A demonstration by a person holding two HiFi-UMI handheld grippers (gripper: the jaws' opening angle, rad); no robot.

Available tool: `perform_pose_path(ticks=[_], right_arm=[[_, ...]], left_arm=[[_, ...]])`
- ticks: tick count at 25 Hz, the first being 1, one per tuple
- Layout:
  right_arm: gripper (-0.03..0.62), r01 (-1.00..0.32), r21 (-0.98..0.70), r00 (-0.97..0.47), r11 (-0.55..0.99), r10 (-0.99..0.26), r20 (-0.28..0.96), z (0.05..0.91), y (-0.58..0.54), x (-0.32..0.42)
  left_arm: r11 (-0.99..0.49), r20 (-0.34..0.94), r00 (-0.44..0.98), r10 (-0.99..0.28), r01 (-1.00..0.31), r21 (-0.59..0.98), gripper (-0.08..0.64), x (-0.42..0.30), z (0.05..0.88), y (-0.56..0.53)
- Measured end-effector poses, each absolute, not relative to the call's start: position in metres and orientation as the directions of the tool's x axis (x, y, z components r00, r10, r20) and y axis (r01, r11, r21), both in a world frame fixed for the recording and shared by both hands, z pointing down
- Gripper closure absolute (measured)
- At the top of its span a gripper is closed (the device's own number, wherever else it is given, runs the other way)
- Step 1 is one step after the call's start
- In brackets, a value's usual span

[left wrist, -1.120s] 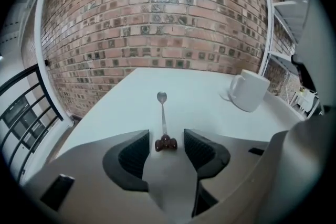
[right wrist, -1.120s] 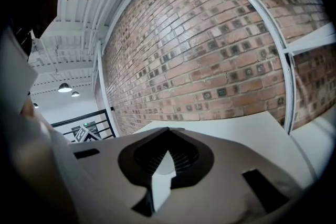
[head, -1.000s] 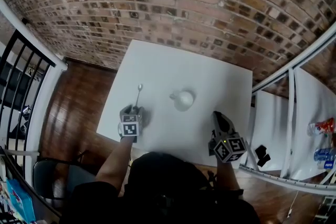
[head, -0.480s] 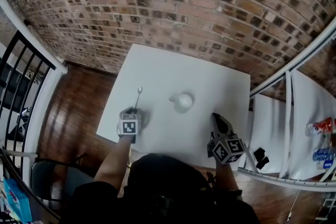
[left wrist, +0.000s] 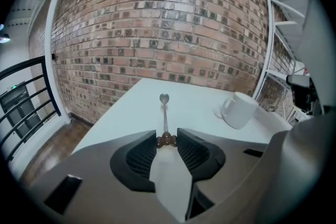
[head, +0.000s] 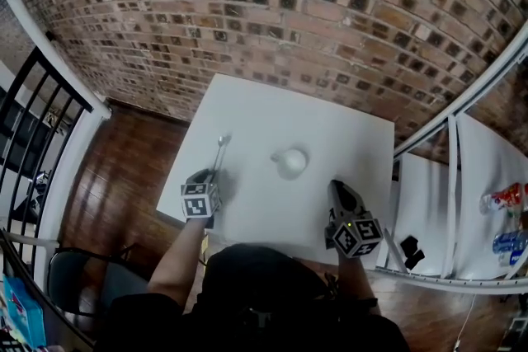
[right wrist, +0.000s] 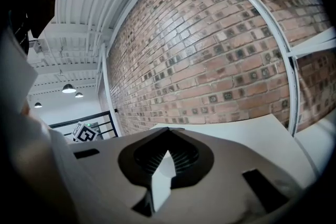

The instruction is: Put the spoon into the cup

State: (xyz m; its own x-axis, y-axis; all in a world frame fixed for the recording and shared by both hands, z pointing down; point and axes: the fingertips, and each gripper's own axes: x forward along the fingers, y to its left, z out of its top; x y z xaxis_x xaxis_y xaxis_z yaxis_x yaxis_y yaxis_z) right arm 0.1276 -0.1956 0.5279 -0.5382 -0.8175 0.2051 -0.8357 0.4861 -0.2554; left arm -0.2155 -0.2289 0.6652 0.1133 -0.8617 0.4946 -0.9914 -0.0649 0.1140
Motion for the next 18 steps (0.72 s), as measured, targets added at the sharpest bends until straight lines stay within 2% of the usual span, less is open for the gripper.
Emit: perform_pose_path(ticks=[10,18], right_arm=[[0.588,-0.813,-0.218,-0.576,0.541,-0.801,0.162,0.508,-0.195,0.113],[0.588,-0.817,-0.196,-0.568,0.541,-0.813,0.124,0.491,-0.198,0.114]], left_arm=[[-0.141,0.212,0.146,-0.966,-0.989,0.038,0.437,-0.232,0.535,-0.221],[-0.178,0.059,0.182,-0.982,-0.982,0.067,0.437,-0.236,0.472,-0.199]])
